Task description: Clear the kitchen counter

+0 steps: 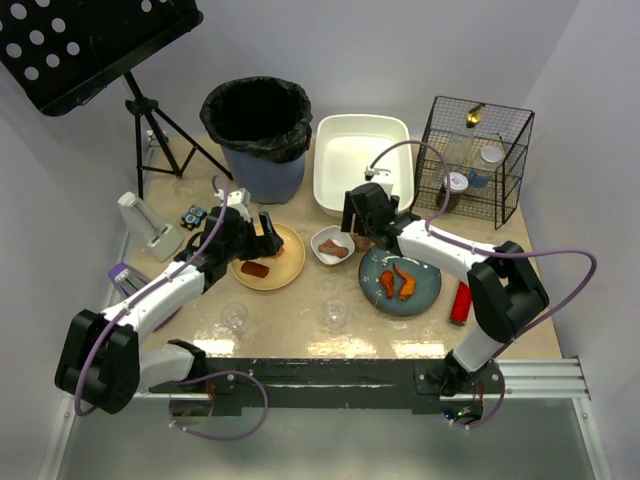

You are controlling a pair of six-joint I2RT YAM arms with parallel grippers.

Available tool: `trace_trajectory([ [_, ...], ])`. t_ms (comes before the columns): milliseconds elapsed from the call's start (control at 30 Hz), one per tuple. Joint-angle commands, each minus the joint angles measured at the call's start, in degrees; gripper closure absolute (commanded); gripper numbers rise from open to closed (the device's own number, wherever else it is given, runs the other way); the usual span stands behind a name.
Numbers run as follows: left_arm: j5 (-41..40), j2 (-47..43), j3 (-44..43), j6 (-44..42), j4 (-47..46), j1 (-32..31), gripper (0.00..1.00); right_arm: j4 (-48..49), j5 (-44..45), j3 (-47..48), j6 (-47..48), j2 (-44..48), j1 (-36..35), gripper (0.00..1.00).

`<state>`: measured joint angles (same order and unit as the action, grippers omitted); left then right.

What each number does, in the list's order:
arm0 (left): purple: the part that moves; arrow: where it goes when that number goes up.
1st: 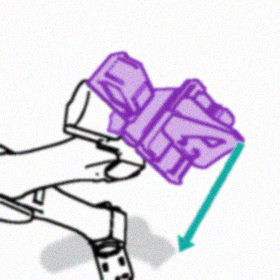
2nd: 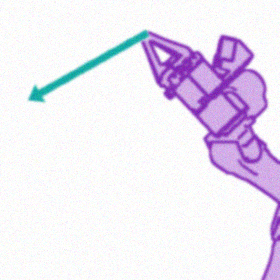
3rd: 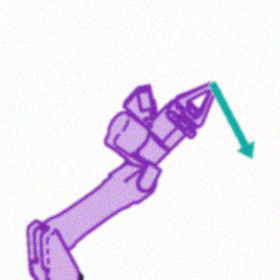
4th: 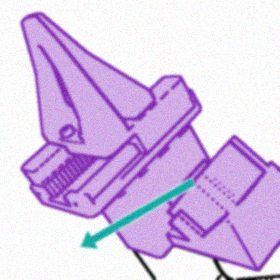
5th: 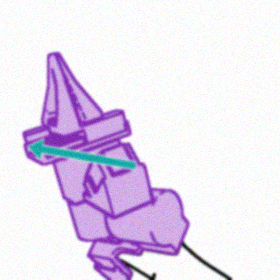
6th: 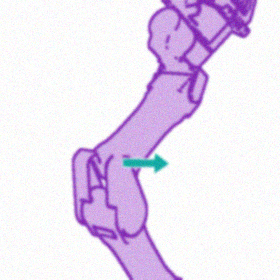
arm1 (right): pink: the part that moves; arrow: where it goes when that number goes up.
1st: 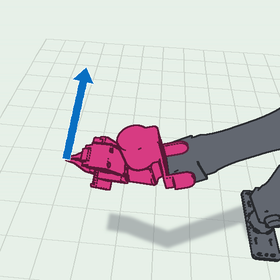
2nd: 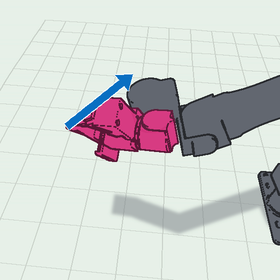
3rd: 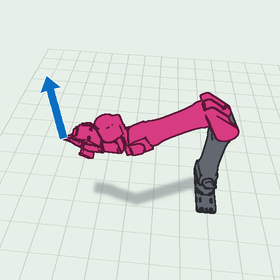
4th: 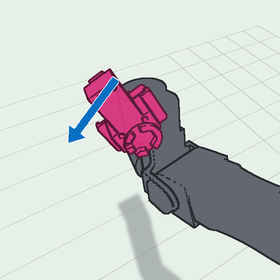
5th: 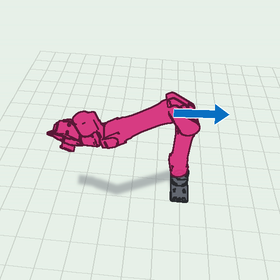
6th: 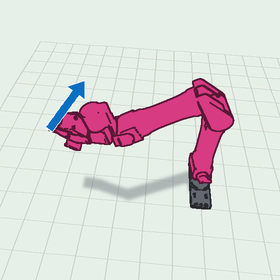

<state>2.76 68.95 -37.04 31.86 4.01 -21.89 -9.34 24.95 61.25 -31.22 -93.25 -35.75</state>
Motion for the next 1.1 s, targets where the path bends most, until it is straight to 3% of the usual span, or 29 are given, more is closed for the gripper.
trace_trajectory([
  [0,-0.2,-1.3,-1.7,-0.8,-1.1,-0.2,0.08,1.5,2.6,0.0,-1.5,-0.8,-0.6,0.22],
  [233,0.0,-1.0,-1.7,-0.8,-1.4,-0.2,0.08,0.6,4.5,0.3,-2.1,-0.3,-0.6,0.45],
  [400,0.1,-0.9,-1.7,-0.8,-1.5,-0.2,0.08,0.3,5.9,-0.6,-3.9,4.8,-0.4,0.94],
  [433,0.1,-1.0,-1.7,-0.8,-1.5,-0.2,0.08,0.3,6.4,-0.8,-4.5,6.9,-0.2,1.00],
  [567,0.3,-1.0,-1.9,-0.9,-1.5,-0.2,0.08,-0.8,6.6,-1.0,-5.6,13.1,4.3,1.00],
  [867,0.9,-0.8,-1.5,-0.7,-2.1,-0.2,0.08,-0.5,4.7,-6.1,-3.2,28.3,25.9,1.00],
  [1067,1.5,-0.9,-1.2,-0.6,-2.3,-0.2,0.08,2.6,3.5,-6.3,-3.6,29.5,37.7,1.00],
])
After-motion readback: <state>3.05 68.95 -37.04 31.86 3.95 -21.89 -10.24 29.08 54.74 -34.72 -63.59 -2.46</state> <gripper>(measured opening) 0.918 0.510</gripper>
